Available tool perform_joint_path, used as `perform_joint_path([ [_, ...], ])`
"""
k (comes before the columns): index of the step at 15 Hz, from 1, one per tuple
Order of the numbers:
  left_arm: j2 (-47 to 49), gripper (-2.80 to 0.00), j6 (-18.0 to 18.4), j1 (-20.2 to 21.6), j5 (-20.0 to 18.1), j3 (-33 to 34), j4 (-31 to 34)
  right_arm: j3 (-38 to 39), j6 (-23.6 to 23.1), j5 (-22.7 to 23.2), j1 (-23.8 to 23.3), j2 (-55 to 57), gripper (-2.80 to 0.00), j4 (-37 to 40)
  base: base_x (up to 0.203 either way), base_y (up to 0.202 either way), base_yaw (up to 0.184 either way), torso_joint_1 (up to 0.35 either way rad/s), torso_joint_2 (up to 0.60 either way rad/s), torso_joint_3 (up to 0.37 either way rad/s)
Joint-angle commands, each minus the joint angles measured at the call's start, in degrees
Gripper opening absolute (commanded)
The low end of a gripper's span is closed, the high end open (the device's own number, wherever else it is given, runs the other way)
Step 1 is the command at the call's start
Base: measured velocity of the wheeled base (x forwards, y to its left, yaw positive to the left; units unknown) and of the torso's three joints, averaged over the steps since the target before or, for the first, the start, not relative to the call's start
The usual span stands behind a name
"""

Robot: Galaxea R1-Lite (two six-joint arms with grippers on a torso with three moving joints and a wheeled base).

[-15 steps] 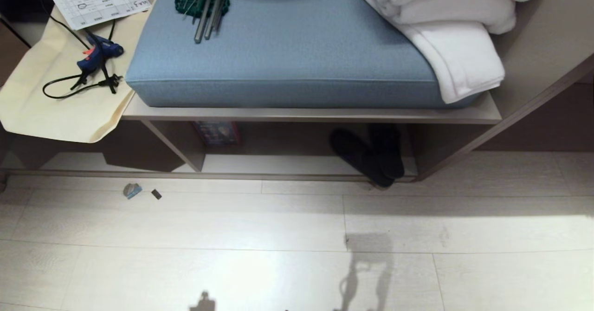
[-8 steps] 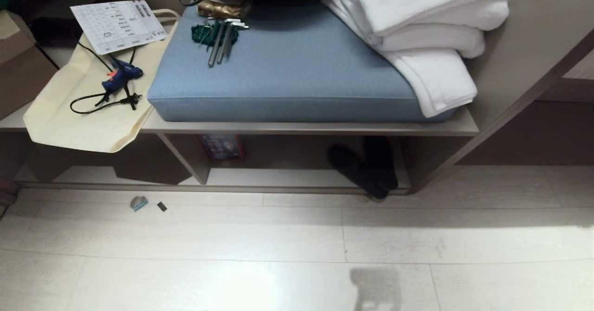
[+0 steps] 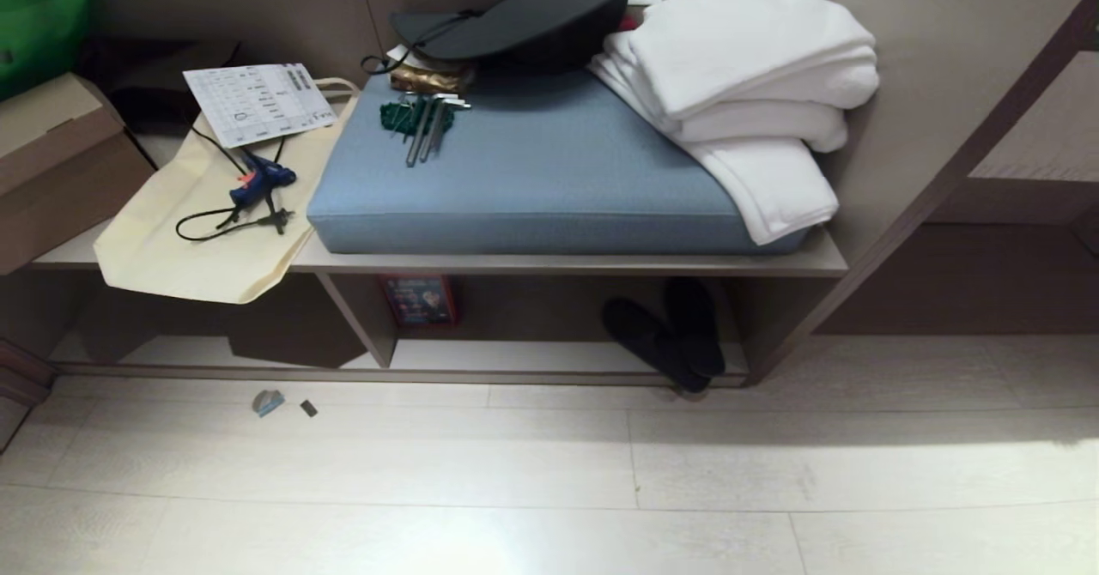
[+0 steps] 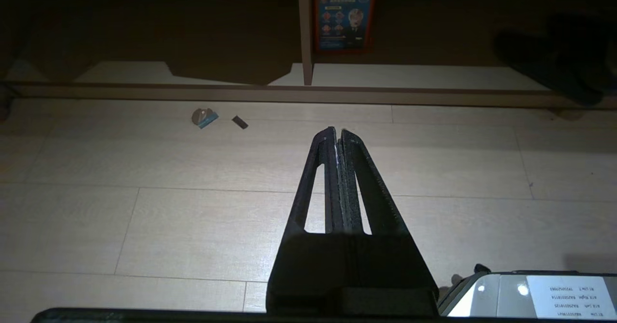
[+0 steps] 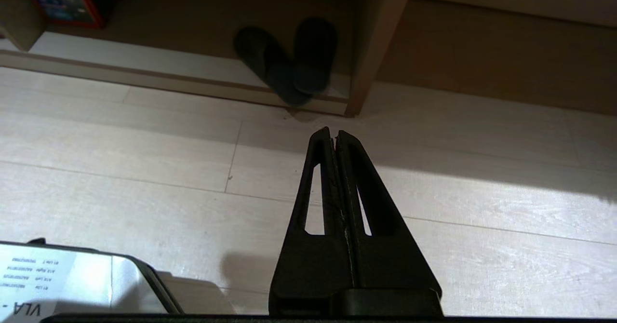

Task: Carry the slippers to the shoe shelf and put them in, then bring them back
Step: Pick up the slippers in the shoe cabinet

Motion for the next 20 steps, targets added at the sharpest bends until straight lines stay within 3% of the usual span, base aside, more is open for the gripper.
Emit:
perform_joint_path([
  [1,0.0,-2.8,0.0,0.0,-0.1,0.0,0.0,0.0,-0.1,0.0,0.0,0.1,-2.8,0.0,0.0,0.0,0.0,0.002,0.0,0.208],
  [20,0.0,-2.8,0.0,0.0,0.0,0.0,0.0,0.0,0.2,0.0,0.0,0.1,-2.8,0.0,0.0,0.0,0.0,0.002,0.0,0.202],
])
